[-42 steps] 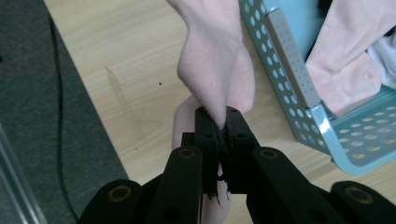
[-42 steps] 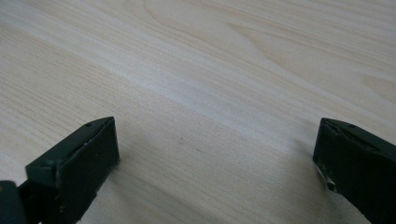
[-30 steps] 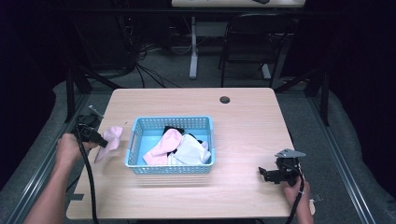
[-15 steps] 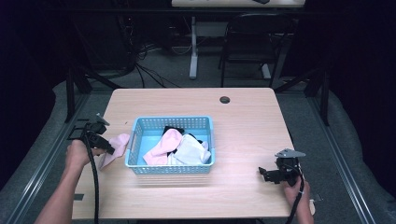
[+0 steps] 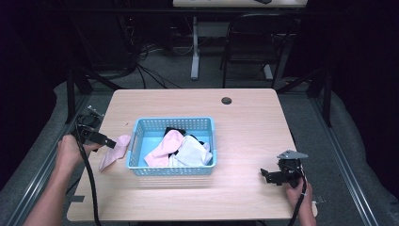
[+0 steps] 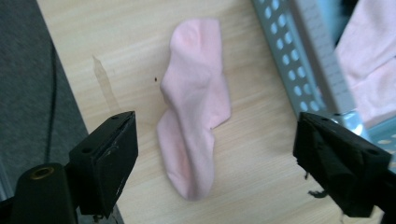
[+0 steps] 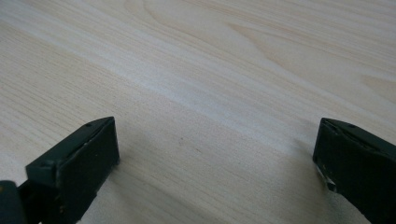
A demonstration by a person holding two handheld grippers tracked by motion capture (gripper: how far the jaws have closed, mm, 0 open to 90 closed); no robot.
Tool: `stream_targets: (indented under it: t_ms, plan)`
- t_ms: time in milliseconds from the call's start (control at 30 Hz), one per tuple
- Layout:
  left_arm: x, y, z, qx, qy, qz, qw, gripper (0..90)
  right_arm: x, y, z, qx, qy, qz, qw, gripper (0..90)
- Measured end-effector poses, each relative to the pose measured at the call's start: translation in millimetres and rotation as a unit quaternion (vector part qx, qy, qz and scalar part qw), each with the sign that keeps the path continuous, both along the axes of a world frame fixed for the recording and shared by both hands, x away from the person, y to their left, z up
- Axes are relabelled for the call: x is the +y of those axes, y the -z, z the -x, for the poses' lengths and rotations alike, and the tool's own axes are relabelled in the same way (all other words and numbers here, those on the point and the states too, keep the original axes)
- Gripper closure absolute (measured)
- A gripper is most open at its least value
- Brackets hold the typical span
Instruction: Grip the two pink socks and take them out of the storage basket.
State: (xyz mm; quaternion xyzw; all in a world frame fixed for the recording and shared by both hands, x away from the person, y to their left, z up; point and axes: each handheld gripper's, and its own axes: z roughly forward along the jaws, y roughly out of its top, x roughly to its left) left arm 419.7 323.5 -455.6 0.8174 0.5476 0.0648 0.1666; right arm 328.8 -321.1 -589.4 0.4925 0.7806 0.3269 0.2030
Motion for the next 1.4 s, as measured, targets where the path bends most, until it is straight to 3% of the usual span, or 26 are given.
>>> stream_targets:
  t_ms: [200,567,867,1400]
  plan:
    - [-24.2,-19.7,0.3,-0.018,0.027,0.002,0.9995,4.7,0.1,0.0,0.0,0.0,0.0,0.0,1.0,0.0]
    - [-68.8,-31.9,-7.3,-0.03,0.078,-0.003,0.9965,1.8,0.0,0.0,0.0,0.0,0.0,0.0,1.0,0.0]
    - [-90.0,-27.8,-13.2,-0.029,0.102,0.003,0.9944,3.6,0.0,0.0,0.0,0.0,0.0,0.0,1.0,0.0]
    - [-117.0,-16.9,-18.5,-0.032,0.121,0.015,0.992,3.2,0.1,0.0,0.0,0.0,0.0,0.0,1.0,0.0]
